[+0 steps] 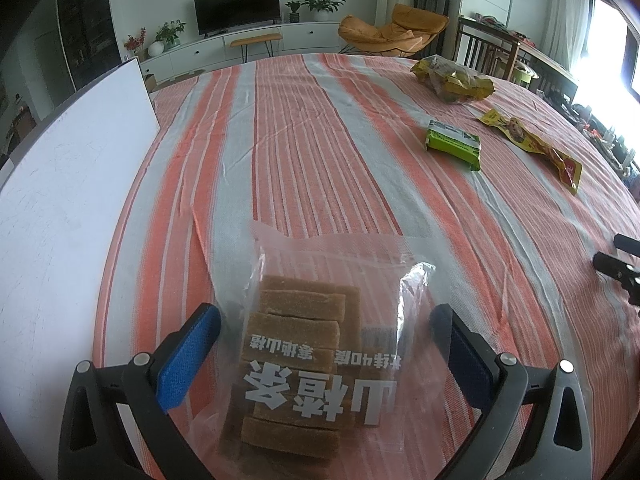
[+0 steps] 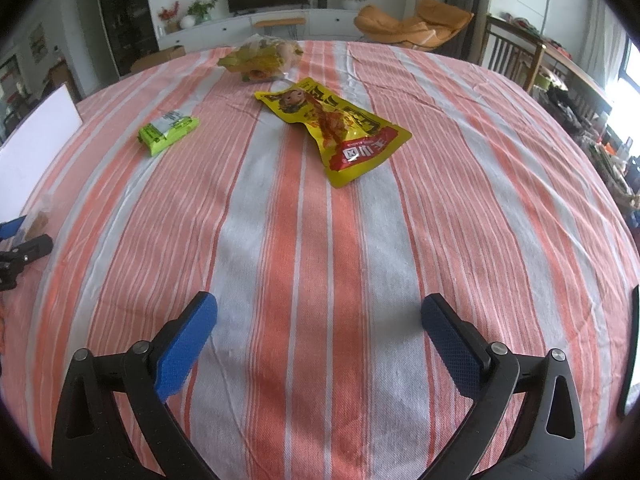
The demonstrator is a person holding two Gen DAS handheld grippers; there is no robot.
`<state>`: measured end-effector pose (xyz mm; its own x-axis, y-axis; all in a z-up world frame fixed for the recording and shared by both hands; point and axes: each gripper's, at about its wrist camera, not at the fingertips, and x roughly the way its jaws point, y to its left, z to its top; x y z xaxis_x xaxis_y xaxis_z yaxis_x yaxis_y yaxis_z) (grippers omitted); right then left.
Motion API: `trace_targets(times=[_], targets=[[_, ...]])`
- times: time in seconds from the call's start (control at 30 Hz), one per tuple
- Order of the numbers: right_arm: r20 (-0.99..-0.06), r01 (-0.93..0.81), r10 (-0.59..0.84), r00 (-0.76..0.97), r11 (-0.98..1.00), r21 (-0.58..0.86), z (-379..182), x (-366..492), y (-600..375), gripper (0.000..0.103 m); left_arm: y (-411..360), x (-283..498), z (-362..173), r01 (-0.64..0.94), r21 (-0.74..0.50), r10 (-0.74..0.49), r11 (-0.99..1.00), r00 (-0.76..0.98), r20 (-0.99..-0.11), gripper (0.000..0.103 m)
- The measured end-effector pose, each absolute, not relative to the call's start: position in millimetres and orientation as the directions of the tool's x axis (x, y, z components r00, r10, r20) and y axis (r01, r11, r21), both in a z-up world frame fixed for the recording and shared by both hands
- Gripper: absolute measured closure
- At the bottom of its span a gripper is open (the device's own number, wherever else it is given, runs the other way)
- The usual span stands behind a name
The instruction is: Organize snacks
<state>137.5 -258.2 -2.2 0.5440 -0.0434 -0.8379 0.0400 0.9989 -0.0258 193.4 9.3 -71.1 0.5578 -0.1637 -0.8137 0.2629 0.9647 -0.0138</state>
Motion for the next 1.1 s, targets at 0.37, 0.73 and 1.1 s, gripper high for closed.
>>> trace_targets(times=[0.37,0.73,1.1], targets=[[-0.83,0.063,-0.059,0.555,0.998,-0.029,-5,182,-238,0.0,11,191,-71,0.25,-0.013,-0.155,0.968,0.561,-0.813,0.0],[-0.826,0.064,-0.057,0.561,0.998,-0.025,-5,176,-237,0.0,11,191,-71,0.25,-0.013,-0.156,0.968,0.56,-0.814,0.0],[-0.826,0.065,-0.057,0.561,0.998,-0.025,-5,176,-237,0.0,11,191,-71,0.25,-0.013,-0.156,0.968,0.56,-0.814,0.0]])
